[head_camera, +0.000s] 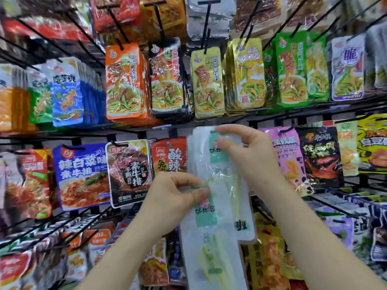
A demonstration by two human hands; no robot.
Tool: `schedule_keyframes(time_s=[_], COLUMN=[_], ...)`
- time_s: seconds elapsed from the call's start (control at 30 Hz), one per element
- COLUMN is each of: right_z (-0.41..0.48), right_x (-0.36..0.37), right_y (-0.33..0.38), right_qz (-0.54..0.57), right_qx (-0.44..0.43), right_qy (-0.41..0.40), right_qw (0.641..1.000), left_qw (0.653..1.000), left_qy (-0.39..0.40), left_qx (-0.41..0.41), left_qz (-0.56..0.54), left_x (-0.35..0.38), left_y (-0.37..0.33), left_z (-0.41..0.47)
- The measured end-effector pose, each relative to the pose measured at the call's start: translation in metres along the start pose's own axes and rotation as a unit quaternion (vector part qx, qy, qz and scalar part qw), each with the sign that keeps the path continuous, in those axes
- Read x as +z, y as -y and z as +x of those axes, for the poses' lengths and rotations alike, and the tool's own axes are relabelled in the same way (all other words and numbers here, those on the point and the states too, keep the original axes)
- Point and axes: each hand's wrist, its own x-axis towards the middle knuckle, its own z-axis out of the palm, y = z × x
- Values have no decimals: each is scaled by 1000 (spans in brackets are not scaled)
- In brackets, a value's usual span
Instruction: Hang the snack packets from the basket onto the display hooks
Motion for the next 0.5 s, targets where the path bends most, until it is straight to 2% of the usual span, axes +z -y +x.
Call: schedule_keyframes(time_s=[0.23,0.5], right_z=[25,29], right_x=[17,20], right_y=[-21,-24], right_qz=[-35,-64], right_qx=[5,-11], right_qy=[6,-3], right_qw=[999,998], left_qw=[998,995], left_qy=[-24,-17], left_qx=[-64,-93], left_qz=[15,-12], left_x=[-3,-7], left_y=[8,8], left_z=[12,15])
